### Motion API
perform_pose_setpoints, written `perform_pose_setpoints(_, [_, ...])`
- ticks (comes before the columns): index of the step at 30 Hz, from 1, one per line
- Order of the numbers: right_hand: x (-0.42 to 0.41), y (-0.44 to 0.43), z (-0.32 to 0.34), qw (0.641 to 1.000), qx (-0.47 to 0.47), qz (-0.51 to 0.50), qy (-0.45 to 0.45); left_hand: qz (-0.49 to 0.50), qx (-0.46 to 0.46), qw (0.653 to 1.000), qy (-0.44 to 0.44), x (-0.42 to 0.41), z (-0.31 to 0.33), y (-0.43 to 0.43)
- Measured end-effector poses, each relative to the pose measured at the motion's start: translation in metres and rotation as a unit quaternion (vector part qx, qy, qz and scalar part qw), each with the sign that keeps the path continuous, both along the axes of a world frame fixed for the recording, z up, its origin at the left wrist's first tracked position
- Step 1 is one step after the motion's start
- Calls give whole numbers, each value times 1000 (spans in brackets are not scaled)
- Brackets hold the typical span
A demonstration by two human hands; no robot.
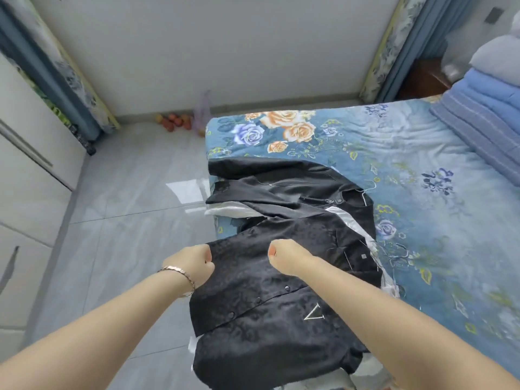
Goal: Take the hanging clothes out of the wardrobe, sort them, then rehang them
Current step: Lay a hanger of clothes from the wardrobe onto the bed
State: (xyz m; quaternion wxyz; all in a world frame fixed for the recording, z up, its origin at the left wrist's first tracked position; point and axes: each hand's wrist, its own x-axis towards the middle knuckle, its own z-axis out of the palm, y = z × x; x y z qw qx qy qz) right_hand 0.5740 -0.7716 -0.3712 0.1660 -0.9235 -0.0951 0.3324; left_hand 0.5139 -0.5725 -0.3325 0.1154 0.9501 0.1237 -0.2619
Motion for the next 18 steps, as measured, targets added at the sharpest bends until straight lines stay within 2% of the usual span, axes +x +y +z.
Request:
perform_pose_setpoints(4, [-18,111,47,983,-4,177,-44,53,32,998,-23,-38,37,68])
perform_pose_setpoints(10, [-84,286,115,926,0,357,-126,191,63,977,-66,-137,92,210])
perform_pose_setpoints(18, [-240,505,216,814,64,534,-222,379,136,907,-126,-339,168,390])
